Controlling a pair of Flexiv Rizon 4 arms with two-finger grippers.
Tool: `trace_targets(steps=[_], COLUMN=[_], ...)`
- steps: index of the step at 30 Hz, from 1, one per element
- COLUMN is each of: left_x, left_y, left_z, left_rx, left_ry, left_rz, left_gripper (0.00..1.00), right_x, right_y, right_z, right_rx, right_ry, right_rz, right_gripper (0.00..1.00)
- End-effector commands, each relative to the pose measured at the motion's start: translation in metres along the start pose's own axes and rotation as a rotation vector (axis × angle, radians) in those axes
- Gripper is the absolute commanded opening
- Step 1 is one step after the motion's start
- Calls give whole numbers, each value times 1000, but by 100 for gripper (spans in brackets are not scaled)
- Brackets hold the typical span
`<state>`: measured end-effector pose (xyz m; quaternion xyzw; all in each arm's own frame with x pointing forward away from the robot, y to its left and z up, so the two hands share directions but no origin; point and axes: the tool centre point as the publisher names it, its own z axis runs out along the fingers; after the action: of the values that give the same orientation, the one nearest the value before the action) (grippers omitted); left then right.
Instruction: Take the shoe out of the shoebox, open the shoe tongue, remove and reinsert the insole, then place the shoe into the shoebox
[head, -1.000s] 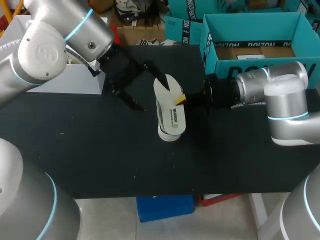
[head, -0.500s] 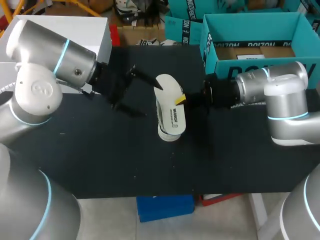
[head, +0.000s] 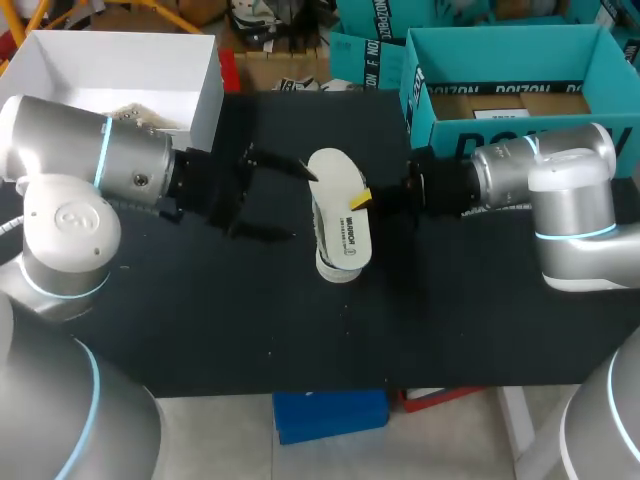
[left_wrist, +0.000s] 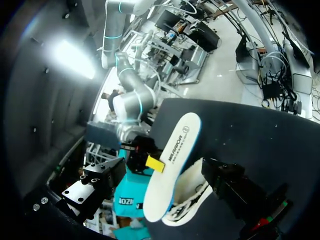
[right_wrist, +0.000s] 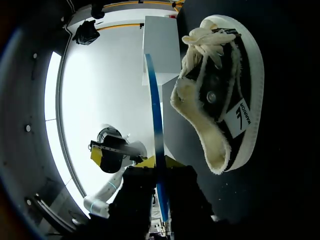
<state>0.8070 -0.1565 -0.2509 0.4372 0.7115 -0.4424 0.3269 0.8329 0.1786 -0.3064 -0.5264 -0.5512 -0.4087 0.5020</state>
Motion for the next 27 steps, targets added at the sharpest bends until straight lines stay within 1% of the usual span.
trace_targets(steps=[1, 6, 10, 12, 18, 21, 22, 27], left_x=[3, 24, 37, 41, 41, 39, 37, 30], left_y=[-1, -21, -28, -25, -14, -8, -6, 3], left_z=[1, 1, -8, -14, -29, -27, -25, -11], left_rx=[-5, 36, -6, -37, -157, -175, -170, -175], left_ry=[-59, -157, -202, -240, -340, -373, -380, -412], left_rz=[4, 123, 192, 210, 228, 217, 213, 202], left_gripper=[100, 100, 100, 100, 100, 100, 100, 100], right_x=[-1, -1, -1, -1, -1, -1, -1, -1], right_y=[0, 0, 0, 0, 0, 0, 0, 0], right_z=[1, 1, 1, 1, 1, 1, 1, 1], right_rx=[0, 0, 0, 0, 0, 0, 0, 0], right_ry=[0, 0, 0, 0, 0, 0, 0, 0], right_rz=[0, 0, 0, 0, 0, 0, 0, 0], right_gripper=[0, 0, 0, 0, 0, 0, 0, 0])
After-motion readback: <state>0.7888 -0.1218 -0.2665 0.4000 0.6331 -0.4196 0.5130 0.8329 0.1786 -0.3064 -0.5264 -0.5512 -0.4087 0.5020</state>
